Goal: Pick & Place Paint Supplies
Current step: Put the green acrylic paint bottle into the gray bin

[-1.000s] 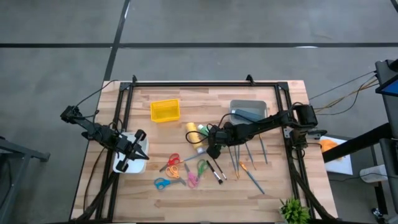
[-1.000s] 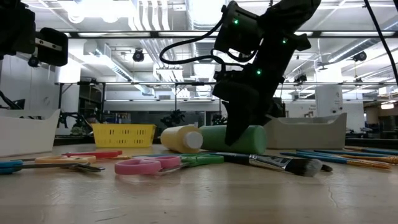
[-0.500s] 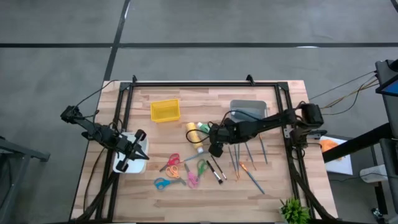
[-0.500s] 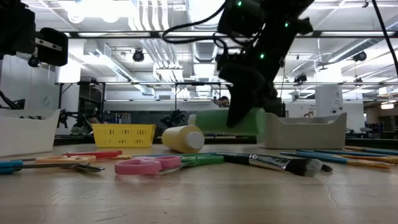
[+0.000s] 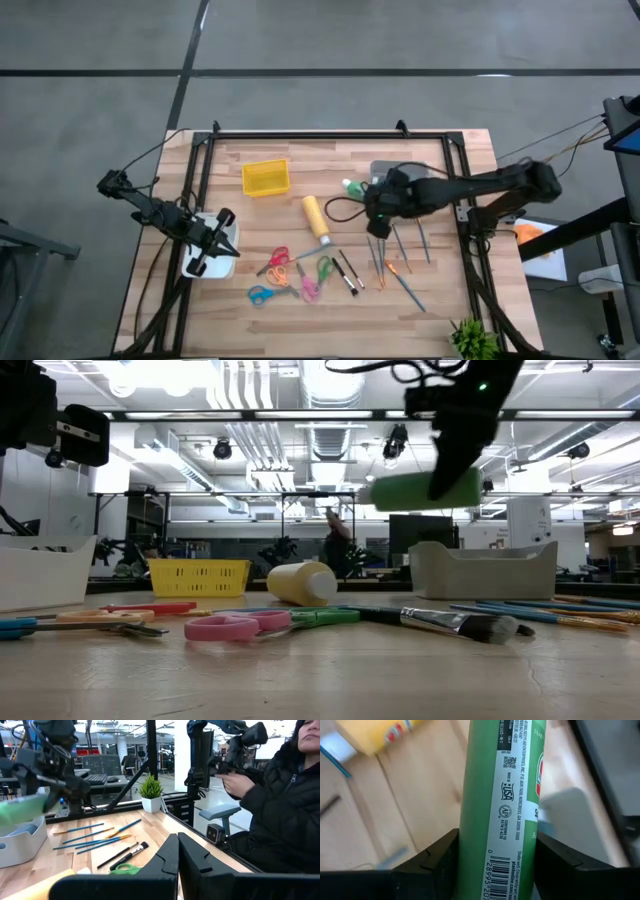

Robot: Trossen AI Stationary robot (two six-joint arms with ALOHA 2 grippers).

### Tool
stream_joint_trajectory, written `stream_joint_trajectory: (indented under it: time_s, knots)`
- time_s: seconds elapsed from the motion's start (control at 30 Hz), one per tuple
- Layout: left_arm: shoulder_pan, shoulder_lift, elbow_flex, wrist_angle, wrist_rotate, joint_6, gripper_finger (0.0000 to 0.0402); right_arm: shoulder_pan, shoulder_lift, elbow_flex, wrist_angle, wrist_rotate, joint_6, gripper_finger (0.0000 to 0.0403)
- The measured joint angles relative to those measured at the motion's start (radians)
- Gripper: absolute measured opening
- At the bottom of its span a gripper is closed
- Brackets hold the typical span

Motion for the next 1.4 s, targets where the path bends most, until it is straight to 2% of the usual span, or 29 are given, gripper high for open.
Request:
stream_joint_trajectory:
  time_s: [0.23, 0.47, 0.8, 1.03, 1.27, 1.4]
  knots:
    - [0.000, 0.005, 0.000, 0.000, 0.000, 0.000, 0.0000, -0.009, -0.113, -0.017, -0.171, 0.042, -0.114, 0.0199]
    - [0.000, 0.005, 0.000, 0.000, 0.000, 0.000, 0.0000, -0.065, -0.160, -0.064, -0.247, 0.043, -0.195, 0.0199]
    - [0.000, 0.005, 0.000, 0.000, 0.000, -0.001, 0.0000, -0.195, -0.161, -0.186, -0.217, 0.041, -0.339, 0.0199]
    - [0.000, 0.005, 0.000, 0.000, 0.000, -0.001, 0.0000, -0.249, -0.160, -0.281, -0.050, 0.028, -0.461, 0.0199]
    - [0.000, 0.005, 0.000, 0.000, 0.000, -0.002, 0.0000, -0.277, -0.160, -0.343, 0.027, -0.049, -0.473, 0.0199]
    - [0.000, 0.005, 0.000, 0.000, 0.000, -0.004, 0.0000, -0.278, -0.159, -0.355, 0.052, -0.053, -0.477, 0.0199]
